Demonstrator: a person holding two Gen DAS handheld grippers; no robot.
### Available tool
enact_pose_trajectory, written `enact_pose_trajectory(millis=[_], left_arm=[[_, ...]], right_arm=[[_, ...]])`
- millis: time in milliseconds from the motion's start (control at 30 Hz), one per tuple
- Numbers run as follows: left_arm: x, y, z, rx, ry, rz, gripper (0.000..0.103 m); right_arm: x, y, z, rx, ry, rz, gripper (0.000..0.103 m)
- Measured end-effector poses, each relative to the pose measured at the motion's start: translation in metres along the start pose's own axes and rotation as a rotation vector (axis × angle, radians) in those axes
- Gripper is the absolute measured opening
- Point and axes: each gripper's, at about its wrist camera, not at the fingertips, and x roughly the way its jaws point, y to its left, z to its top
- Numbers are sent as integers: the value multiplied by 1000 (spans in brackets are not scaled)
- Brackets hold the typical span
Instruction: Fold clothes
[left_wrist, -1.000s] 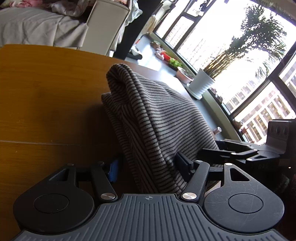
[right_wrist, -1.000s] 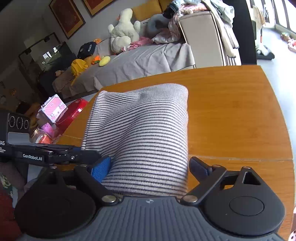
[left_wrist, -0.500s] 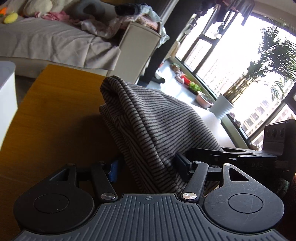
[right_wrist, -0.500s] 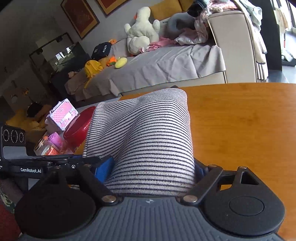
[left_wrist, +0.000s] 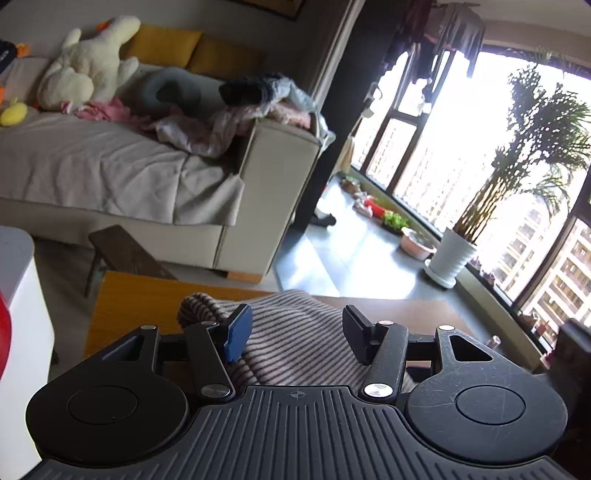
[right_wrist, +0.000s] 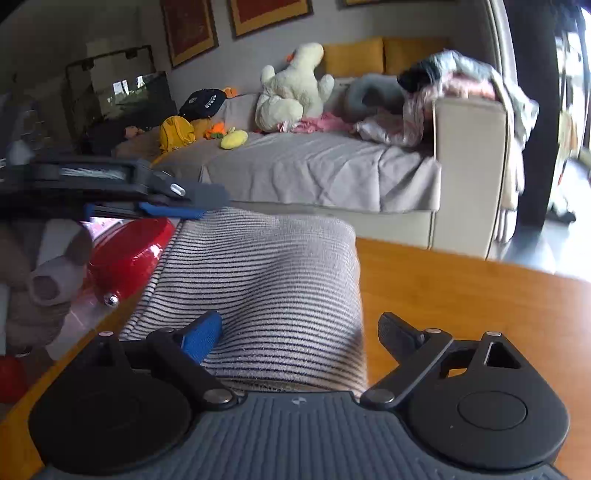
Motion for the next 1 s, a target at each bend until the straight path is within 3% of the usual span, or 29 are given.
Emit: enact_pose_trajectory(millis=[67,133,200,233,333,467,600,733,800,933,1000], left_arm=[[32,16,-7,-16,50,29,53],[35,22,-14,-24,22,12,54],[33,23,-17,-36,7,16,54],[31,22,-19,-31,0,20,54],[28,19,-25,9,-19,35,54],[30,14,-26,19,-32,53,55],[27,7,-26,31,-37,81,56],[1,0,-21,-13,-42,70,56],[-20,-7,-25,-26,-51,29,56],[-51,-27,-51,15,-32,-79,55],[-46,-31,-65,45,4,-68,55]], right_arm=[[-21,18,3,-107,-64,2,56],[-28,34,4,-146,-67,59,50],[-17,48,-3,-164,-1,107,49],[-8,54,-11,-160,34,108,50],[-6,68,-30,-203,13,72,55],[-7,66,-33,-185,13,70,55],[-8,74,-40,-245,3,43,59],[-18,71,-40,-250,-9,53,60],[-31,54,-32,-168,-25,87,61],[-47,-2,-16,125,-64,157,88],[-36,-34,-18,295,-39,173,89]])
